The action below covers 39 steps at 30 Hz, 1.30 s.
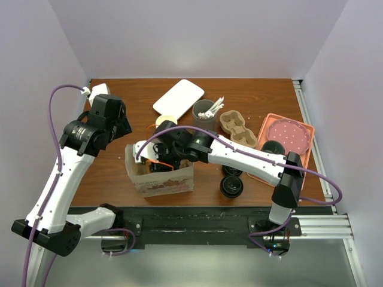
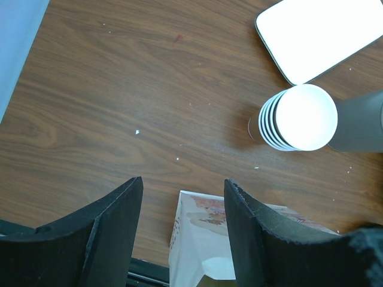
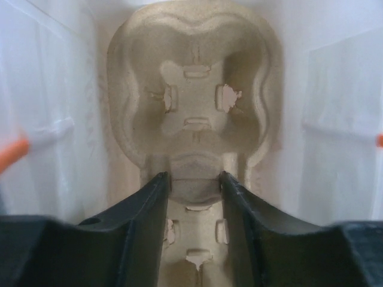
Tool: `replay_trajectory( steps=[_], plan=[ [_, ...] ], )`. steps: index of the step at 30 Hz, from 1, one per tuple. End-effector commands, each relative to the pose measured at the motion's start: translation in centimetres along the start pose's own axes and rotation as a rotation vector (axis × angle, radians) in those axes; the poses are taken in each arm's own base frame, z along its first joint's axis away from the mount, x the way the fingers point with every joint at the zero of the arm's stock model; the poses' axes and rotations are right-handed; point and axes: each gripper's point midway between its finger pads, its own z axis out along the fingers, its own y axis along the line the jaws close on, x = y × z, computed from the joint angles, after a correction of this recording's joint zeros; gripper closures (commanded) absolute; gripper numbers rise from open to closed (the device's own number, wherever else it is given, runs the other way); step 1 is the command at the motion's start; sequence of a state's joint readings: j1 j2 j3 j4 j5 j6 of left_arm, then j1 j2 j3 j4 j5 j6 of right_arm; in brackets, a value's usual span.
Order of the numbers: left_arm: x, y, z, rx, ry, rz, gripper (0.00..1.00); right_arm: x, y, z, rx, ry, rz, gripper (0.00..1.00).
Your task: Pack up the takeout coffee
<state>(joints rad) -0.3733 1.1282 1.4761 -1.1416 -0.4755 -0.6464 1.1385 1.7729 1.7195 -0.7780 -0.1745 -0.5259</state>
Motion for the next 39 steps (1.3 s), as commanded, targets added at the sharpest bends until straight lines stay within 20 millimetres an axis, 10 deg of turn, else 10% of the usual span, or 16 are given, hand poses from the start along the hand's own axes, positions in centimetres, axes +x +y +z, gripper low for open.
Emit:
replay_trajectory(
  steps=[1, 13, 22, 30, 39],
  plan=[
    [-0.5, 0.0, -0.3, 0.019, -0.03, -0.035, 0.38, 0.0, -0.5, 0.1, 0.026, 0.007, -0.018, 0.47],
    [0.8, -0.5, -1.3, 0.091, 0.014, -0.031, 0.23, -5.5, -2.8, -4.8, 0.152, -0.173, 0.086, 0.28],
    [0.8, -0.1, -4.1, 0.172, -0.008, -0.101, 0.23, -9.4, -4.8, -13.4, 0.34, -0.405, 0.474, 0.28],
    [5.0, -1.1, -4.6, 0.298, 0.115, -0.076, 0.37, -3.8, -6.1, -17.7, 0.612, -0.232, 0.906, 0.31],
    [9.0, -1.4, -3.2, 0.303, 0.278, 0.008, 0.39, 2.6, -5.7, -14.9, 0.734, 0.051, 1.034, 0.38]
  ],
)
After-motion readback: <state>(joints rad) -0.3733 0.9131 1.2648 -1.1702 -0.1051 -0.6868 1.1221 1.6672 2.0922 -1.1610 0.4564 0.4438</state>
